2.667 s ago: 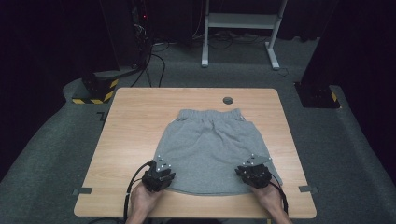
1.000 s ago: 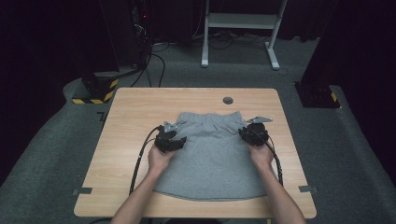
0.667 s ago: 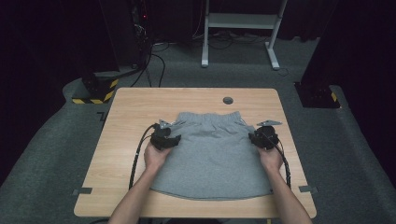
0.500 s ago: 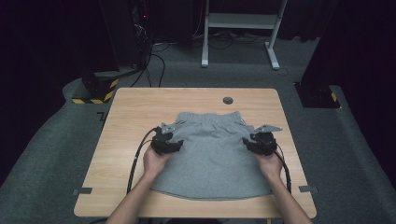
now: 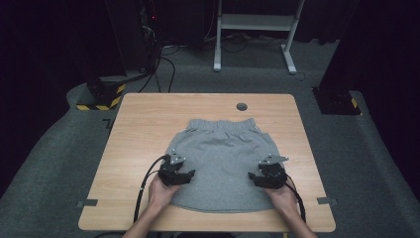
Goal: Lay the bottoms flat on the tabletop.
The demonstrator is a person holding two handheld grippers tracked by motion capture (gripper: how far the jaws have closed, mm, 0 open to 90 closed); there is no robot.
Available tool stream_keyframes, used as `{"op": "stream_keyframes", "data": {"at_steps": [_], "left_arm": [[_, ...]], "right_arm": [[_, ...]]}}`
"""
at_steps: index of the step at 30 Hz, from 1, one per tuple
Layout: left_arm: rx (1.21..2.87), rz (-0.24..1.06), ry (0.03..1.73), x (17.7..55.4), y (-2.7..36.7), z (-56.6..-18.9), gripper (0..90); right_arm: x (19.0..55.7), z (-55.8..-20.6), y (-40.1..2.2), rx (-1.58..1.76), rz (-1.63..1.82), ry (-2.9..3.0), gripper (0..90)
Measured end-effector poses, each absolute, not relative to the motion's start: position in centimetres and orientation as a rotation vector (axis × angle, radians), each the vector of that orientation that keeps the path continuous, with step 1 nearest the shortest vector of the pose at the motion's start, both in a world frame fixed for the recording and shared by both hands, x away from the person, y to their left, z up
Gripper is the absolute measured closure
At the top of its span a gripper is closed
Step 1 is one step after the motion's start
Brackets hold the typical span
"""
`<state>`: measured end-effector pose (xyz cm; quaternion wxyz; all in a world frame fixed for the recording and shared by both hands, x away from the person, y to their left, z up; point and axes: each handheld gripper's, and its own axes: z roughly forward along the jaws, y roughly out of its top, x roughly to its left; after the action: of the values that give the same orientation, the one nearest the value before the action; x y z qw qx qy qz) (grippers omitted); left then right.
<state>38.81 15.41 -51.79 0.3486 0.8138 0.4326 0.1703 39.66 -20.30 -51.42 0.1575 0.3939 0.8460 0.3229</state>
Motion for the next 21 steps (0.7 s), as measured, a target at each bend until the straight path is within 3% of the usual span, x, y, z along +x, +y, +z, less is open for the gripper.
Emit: {"op": "stream_keyframes", "data": {"at_steps": [7, 21], "left_arm": [[2.072, 0.532, 1.132, 40.5, 15.6, -52.4, 36.0], [2.018, 0.546, 1.213, 42.4, 16.2, -52.4, 32.7]], "right_arm": [[41.5, -51.6, -19.7, 1.129, 0.937, 2.399, 42.6], [45.1, -51.6, -18.2, 1.17, 0.928, 2.372, 40.7]]}}
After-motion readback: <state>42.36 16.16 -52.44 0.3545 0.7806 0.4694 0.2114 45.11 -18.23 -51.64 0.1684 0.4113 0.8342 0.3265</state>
